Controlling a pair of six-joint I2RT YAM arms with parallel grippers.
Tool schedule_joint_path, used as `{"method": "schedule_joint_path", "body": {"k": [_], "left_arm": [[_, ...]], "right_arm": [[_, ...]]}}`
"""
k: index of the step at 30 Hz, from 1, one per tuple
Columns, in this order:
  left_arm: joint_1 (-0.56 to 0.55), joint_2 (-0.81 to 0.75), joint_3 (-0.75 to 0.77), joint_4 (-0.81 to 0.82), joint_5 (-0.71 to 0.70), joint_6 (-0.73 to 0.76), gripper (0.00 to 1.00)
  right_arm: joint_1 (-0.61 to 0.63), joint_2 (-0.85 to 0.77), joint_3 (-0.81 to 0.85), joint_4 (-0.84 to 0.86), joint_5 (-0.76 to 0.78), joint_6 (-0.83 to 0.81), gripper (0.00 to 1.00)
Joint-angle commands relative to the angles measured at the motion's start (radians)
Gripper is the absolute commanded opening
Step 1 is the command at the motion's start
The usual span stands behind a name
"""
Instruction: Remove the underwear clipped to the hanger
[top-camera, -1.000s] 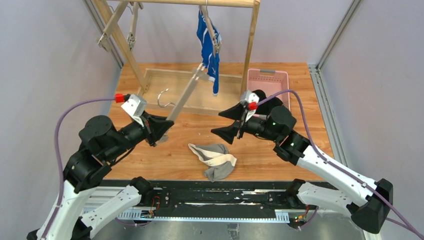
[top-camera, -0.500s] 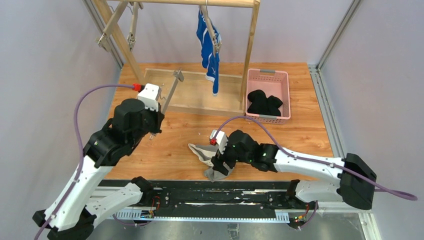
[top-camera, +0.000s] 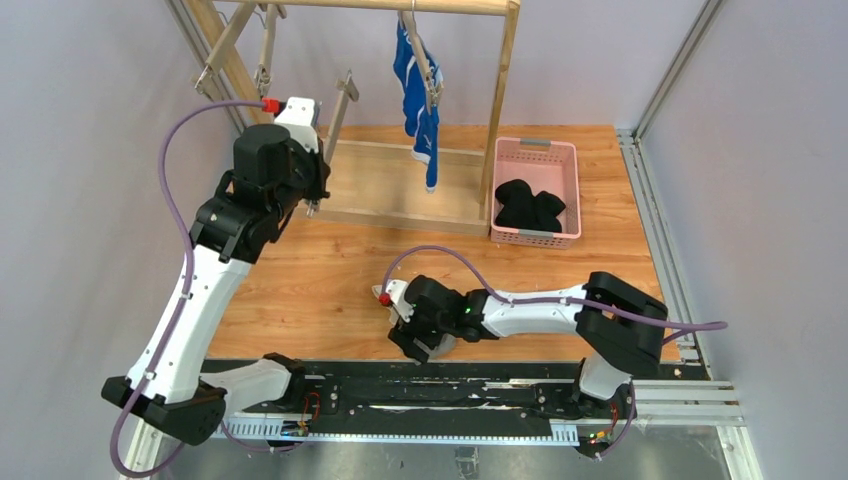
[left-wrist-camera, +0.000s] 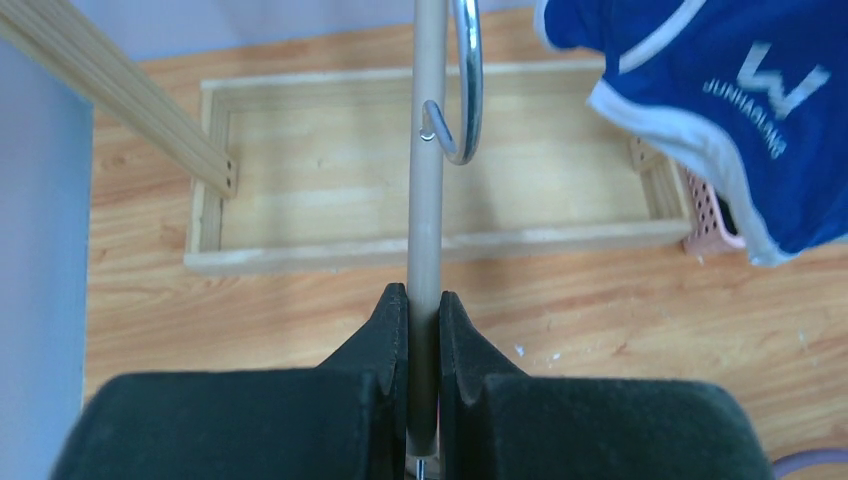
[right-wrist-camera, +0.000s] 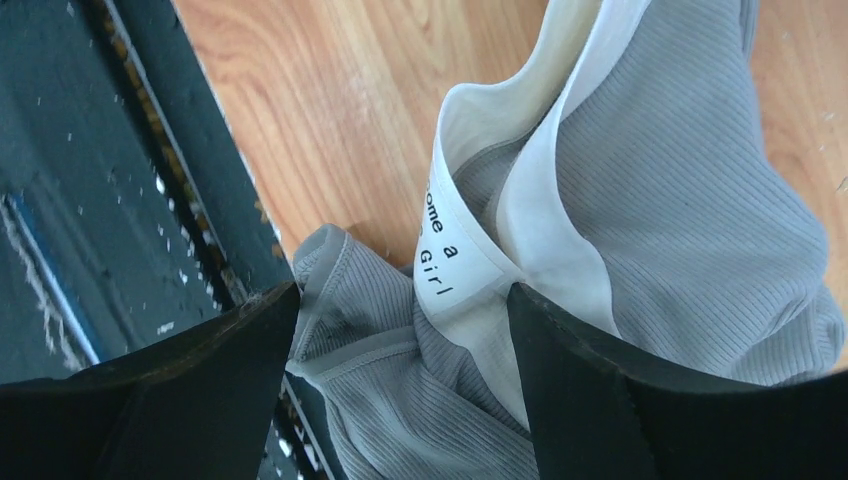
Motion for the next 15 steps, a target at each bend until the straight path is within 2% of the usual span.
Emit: {"method": "schedule_joint_path", "body": {"k": [1,3,4,5,6,8,9,15], "left_arm": [[0.040,0.071,0.136,0.066,0.060,0.017,0.00],[0.063,0.111,0.188,0.065,0.099,0.012,0.00],[0.077,0.128,0.214,0.066,0.115,0.008,0.00],[0.092,0.149,0.239,0.067,0.139,0.002,0.00],[0.108,0.172,0.265,0.066,0.165,-0.004,0.00],[0.136,0.220,0.326,0.055,0.210,-0.010,0.00],[0.146,0.246,0.362,0.043,0.229,-0.011,0.00],[0.186,0.340,0.490,0.003,0.331,-0.006,0.00]], "right_arm": [[0.021,0.067,0.062,-0.083,0.115,0.052,0.77],[0.020,0.076,0.080,-0.112,0.141,0.055,0.72],[0.021,0.074,0.083,-0.122,0.150,0.055,0.66],[0.021,0.066,0.082,-0.125,0.154,0.053,0.54],[0.020,0.055,0.078,-0.126,0.162,0.055,0.35],[0.020,0.026,0.068,-0.128,0.185,0.062,0.05],[0.021,0.012,0.066,-0.133,0.197,0.061,0.01],[0.019,-0.140,0.078,-0.203,0.335,0.051,0.00]]}}
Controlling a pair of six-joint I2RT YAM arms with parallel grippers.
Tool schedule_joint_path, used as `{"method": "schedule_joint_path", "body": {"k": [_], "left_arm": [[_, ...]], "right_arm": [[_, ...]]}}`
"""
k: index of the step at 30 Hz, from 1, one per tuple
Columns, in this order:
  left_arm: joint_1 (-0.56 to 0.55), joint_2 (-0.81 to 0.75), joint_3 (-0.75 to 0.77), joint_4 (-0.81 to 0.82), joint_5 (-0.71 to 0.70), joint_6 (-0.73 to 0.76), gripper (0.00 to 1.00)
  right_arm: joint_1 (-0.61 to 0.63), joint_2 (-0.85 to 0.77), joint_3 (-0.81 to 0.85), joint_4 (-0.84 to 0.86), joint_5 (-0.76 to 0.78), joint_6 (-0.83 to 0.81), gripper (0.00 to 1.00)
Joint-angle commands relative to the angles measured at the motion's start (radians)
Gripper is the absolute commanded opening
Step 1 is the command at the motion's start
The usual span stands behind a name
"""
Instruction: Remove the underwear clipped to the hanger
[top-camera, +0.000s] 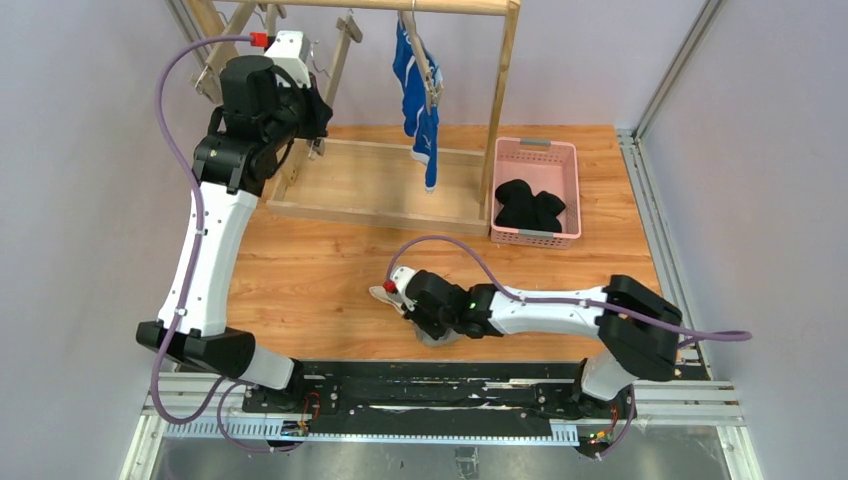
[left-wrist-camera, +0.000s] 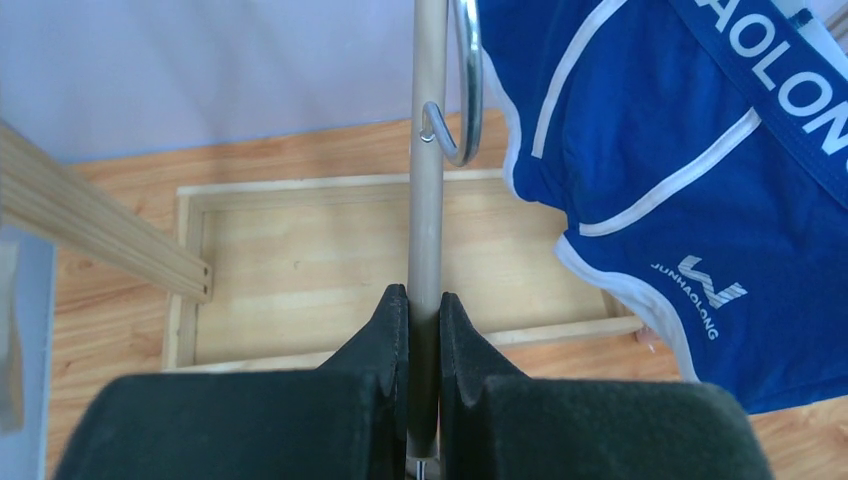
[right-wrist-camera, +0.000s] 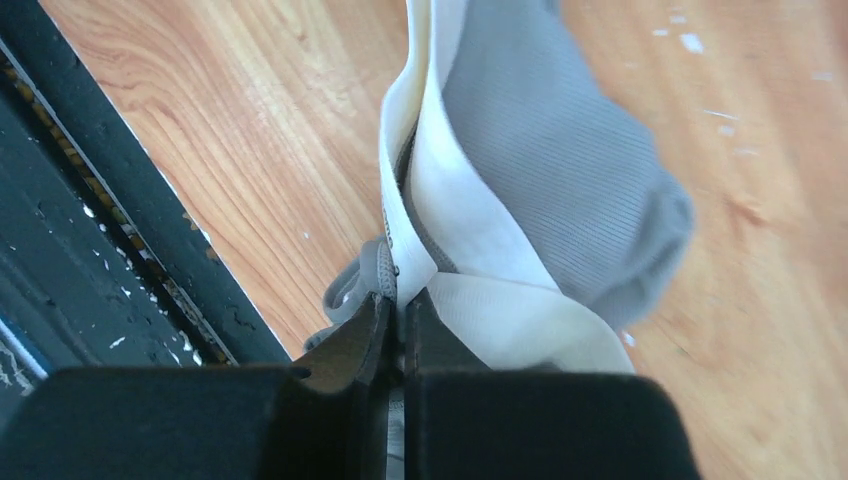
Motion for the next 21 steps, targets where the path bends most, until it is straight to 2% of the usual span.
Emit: {"method": "schedule_joint_path", "body": {"k": [1,7,11,16,21], "left_arm": [[0.030,0.032,0.088,-0.011,0.120,-0.002,0.00],[0.100,0.062,0.139,-0.017,0.208,-0.016,0.00],[0.123,0.047,0.134,0.016,0.221,-0.023,0.00],[0.131,0.042,0.139,0.052,0.240,-0.033,0.00],[0.136,0.057,0.185,0.070,0.241,-0.042,0.00]], "right_arm": [[0.009,-0.155,0.015,-0.099,0.172,-0.005,0.01],[-0.060,-0.399,0.039,-0.169,0.368,-0.057,0.00],[-0.162,-0.560,0.033,-0.149,0.480,-0.128,0.01],[-0.386,-0.697,0.029,-0.090,0.493,-0.155,0.01],[-0.528,-0.703,0.062,-0.002,0.505,-0.216,0.00]]}}
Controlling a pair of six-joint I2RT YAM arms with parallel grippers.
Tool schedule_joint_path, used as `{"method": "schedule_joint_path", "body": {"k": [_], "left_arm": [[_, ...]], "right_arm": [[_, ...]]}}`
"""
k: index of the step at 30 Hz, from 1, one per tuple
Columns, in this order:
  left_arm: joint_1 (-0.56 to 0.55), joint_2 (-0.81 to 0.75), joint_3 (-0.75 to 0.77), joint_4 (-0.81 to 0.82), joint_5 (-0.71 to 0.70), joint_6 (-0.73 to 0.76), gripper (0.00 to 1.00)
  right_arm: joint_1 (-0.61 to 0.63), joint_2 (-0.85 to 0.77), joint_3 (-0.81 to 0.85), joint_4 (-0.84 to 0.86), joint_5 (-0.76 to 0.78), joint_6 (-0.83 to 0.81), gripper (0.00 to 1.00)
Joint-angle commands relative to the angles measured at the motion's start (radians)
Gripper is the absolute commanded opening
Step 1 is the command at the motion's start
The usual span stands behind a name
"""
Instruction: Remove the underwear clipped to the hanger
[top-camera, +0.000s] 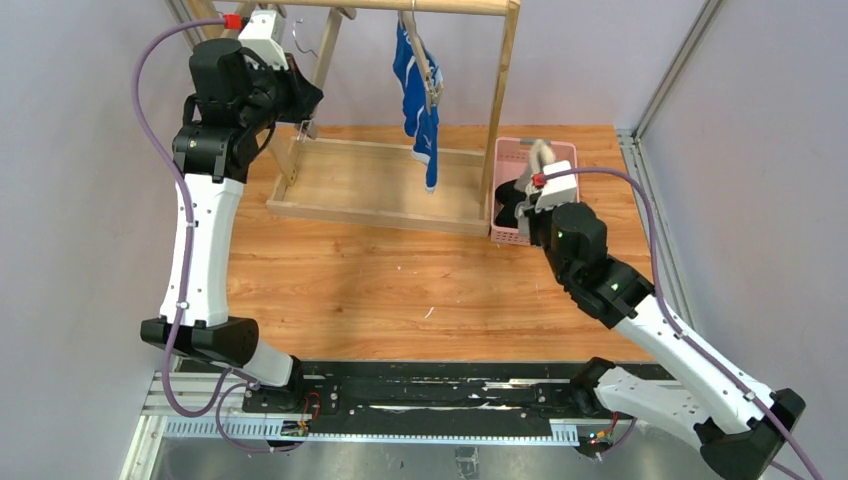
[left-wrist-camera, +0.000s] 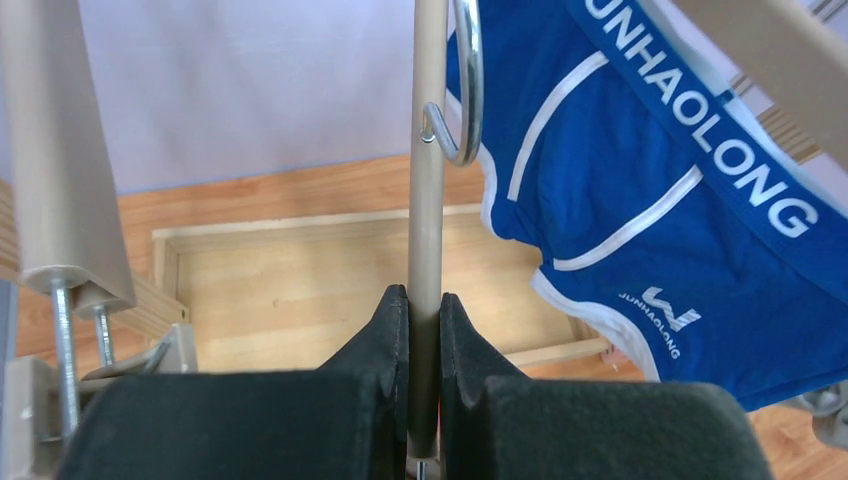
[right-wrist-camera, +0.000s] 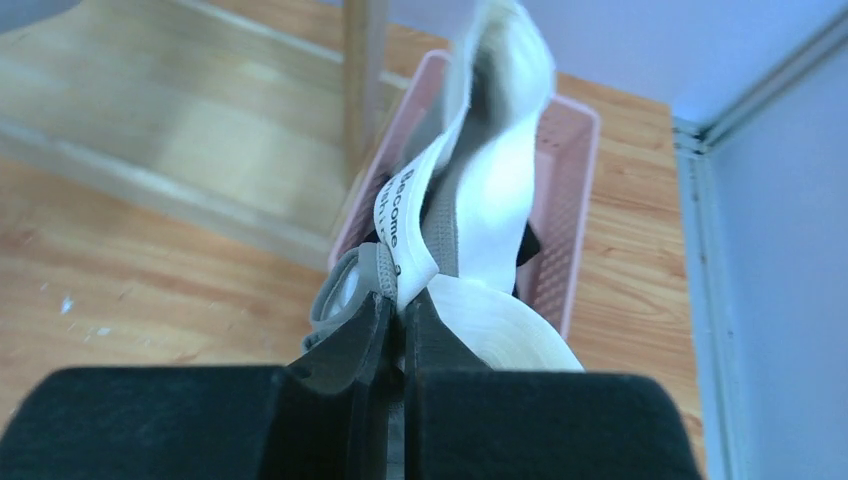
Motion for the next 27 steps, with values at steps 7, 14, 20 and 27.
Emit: {"method": "schedule_joint_path", "body": {"k": [7,14,20,27], "left_arm": [[0.014,0.009,0.144,0.108,0.001,-0.028,0.00],[0.018,0.068,0.182,0.120,-0.017,-0.030,0.00],[0.023,0.123,0.185,0.185,-0.021,-0.072,0.00],[0.025,0.202,0.250,0.184,-0.044,-0.084,0.00]], "right_arm": [[-0.287,0.139,0.085,0.173,-0.045,-0.091,0.01],[-0.428,0.242,0.096,0.243,-0.196,-0.064,0.01],[-0.481,0.303,0.047,0.291,-0.274,-0.052,0.01],[-0.505,0.407,-0.009,0.348,-0.339,-0.039,0.01]]}}
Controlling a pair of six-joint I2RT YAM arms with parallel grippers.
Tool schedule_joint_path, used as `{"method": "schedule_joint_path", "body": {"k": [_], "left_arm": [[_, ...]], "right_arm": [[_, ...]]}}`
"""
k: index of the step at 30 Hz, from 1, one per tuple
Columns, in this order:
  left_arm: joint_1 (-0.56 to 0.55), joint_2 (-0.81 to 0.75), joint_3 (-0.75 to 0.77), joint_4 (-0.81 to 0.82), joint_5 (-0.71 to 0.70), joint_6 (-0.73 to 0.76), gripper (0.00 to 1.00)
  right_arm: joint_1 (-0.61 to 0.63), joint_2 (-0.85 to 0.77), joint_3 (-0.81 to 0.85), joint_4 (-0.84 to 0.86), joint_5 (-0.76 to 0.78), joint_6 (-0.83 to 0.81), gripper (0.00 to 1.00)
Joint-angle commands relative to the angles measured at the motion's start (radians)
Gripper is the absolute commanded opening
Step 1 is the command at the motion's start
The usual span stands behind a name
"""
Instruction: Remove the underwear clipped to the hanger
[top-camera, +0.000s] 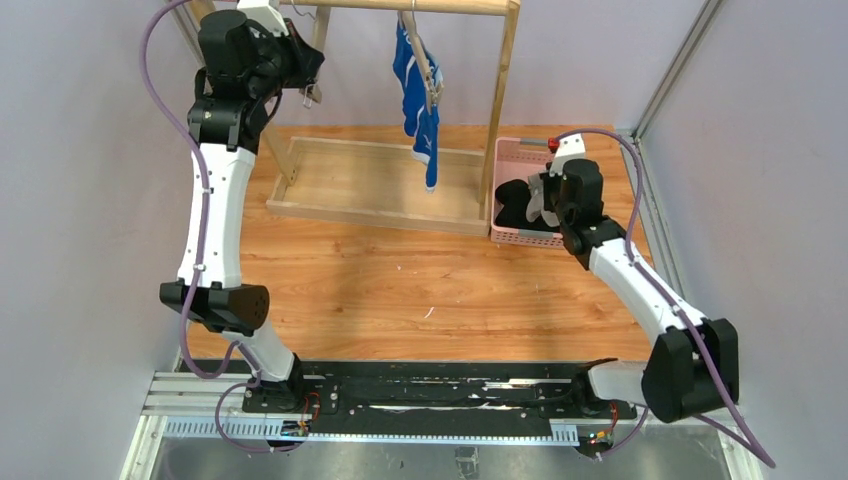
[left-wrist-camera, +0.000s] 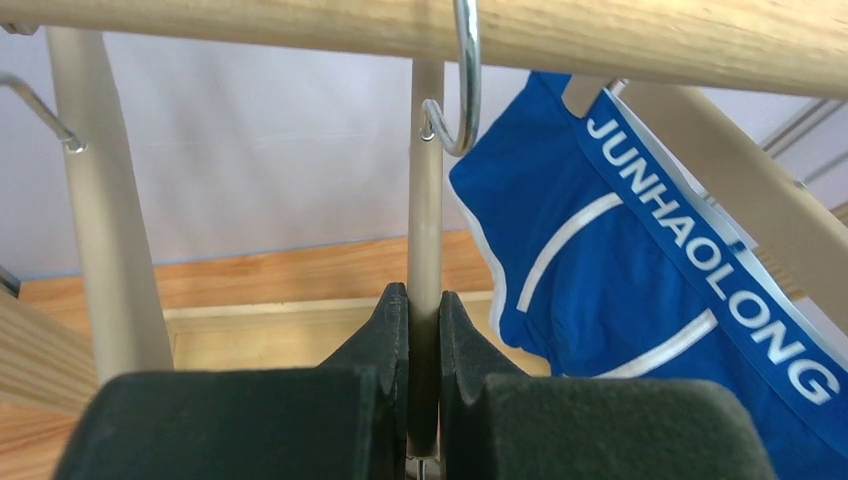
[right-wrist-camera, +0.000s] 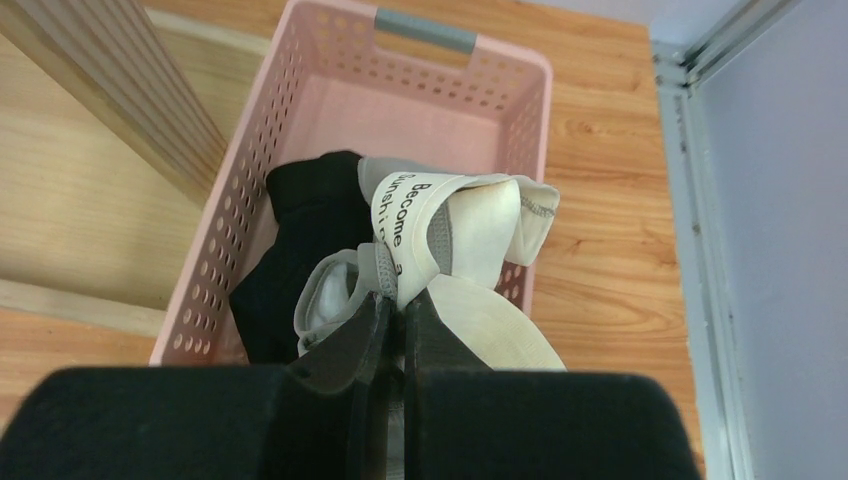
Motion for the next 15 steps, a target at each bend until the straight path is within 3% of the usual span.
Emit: {"method": "schedule_joint_path", "body": {"k": [1,6,11,13,15], "left_arm": [[0.010,0.042,0.071,0.056,-0.020,-0.019,0.00],[0.012,0.065,0.043,0.047,-0.035,-0.011,0.09],[0.015,0.023,-0.049,0.081,-0.029,-0.019,0.24],[0.015,-0.019,-0.104,0.119,-0.024,-0.015,0.33],[0.015,-0.067,-0.157,0.144,-0.029,0.001,0.40]], "right_arm": [[-0.021,0.071,-0.021,0.062,-0.062,0.020,0.01],[-0.025,0.155,-0.017,0.060,-0.090,0.029,0.01],[-0.034,0.239,0.010,0.015,-0.102,0.039,0.03],[-0.039,0.268,0.024,-0.004,-0.102,0.041,0.38],[-0.040,0.281,0.034,-0.022,-0.099,0.043,0.53]]}}
